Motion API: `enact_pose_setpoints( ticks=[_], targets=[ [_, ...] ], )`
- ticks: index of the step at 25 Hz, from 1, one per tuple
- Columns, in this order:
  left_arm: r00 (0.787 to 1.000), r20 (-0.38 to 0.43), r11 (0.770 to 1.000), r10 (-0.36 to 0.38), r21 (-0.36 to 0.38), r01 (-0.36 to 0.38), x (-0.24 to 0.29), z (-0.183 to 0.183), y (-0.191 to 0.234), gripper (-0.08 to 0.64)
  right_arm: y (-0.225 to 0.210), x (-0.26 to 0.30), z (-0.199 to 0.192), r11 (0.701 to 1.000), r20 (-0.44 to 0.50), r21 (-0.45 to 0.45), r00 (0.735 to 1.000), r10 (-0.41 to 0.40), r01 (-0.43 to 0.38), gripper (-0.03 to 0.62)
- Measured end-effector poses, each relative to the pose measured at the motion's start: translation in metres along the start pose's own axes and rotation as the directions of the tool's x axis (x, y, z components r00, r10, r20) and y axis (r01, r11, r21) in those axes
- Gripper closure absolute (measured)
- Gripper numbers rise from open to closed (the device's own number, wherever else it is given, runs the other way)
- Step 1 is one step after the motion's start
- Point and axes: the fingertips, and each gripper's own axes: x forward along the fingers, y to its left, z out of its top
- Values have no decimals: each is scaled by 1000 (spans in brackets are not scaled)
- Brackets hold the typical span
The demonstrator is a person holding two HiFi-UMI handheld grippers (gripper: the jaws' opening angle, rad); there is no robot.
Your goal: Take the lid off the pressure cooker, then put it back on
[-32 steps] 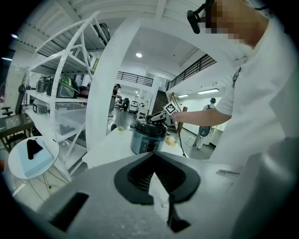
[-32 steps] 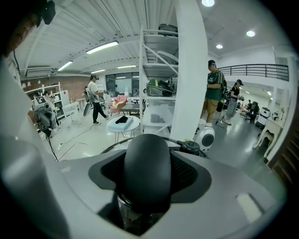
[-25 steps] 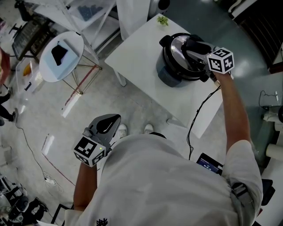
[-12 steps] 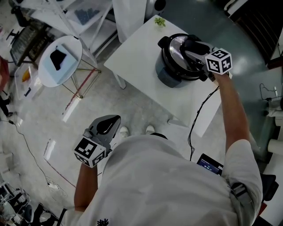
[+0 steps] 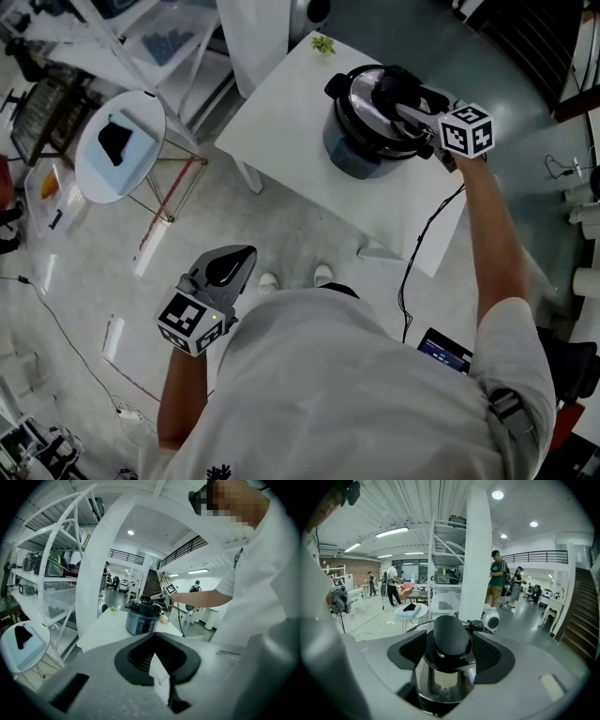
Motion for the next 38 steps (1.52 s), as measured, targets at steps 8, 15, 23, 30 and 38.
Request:
enact_pose_setpoints(
  ticks=[8,15,23,30,38],
  targets=[
    [995,-15,994,-97,45,98,-8,-1,0,555,21,-45,-12,992,22,58,994,-110,109,299],
    [981,-46,978,-189,84,192,-14,-6,-6,555,72,-77,-34,979,28,119,985,-171,166,325],
    [960,-76,953,-269,126,277,-25,-13,-16,555,159,-106,-72,954,45,214,974,-224,210,377],
    [936,-104,927,-336,141,349,-25,-22,-37,555,245,-129,-102,930,67,297,967,-248,217,438],
    [922,-123,912,-367,151,383,-23,-36,-76,555,342,-141,-124,933,97,325,976,-195,154,554]
  ],
)
